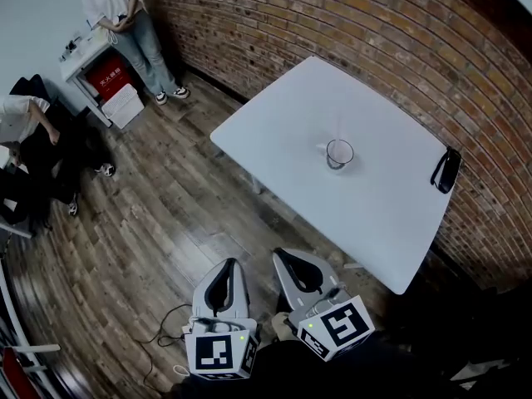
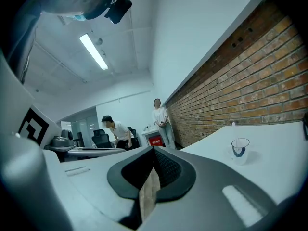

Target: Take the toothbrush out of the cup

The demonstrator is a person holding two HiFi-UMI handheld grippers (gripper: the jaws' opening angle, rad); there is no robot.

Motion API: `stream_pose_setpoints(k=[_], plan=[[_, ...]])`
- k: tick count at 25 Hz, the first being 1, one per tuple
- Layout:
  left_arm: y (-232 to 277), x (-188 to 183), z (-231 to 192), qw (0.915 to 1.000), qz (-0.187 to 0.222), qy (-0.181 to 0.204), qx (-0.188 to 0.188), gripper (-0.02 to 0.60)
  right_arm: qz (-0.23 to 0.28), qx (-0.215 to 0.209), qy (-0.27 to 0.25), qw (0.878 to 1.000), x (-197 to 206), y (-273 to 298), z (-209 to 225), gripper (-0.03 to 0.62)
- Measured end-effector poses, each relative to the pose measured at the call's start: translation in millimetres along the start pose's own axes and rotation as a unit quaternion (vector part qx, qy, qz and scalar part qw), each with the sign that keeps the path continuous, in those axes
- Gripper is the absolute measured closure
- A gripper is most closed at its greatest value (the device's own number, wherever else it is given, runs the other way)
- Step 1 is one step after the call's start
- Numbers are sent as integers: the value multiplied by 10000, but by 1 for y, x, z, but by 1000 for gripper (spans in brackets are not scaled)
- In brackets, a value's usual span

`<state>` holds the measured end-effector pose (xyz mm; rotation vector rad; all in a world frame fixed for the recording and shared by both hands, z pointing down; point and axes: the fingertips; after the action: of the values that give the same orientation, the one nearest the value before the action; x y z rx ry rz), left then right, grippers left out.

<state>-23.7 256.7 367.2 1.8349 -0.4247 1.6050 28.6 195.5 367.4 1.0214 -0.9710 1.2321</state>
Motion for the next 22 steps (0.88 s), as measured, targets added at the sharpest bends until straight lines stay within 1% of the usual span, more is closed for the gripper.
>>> stream_pose_setpoints(k=[6,9,12,17,22], plan=[[45,-42,23,9985,226,433,236,574,469,178,83,9987,-41,12,48,594],[60,-49,42,9967,241,616,467,572,660,367,111,9971,-52,7,68,593],[75,-49,68,9938,153,769,789,574,792,641,166,9947,-57,-2,94,592],[103,-47,94,9870,94,843,1367,574,856,1162,180,9894,-58,-8,127,594],[151,-53,108,9793,160,814,1844,574,840,1697,111,9818,-63,2,162,594]])
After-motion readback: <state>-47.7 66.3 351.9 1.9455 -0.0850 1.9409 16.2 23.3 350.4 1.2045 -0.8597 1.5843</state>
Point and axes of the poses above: the fingertips, and each gripper's own axes: y forward along the fingers, z to its right, x out of its underside, and after that the axes turned 11 degrees about -x, right-handed
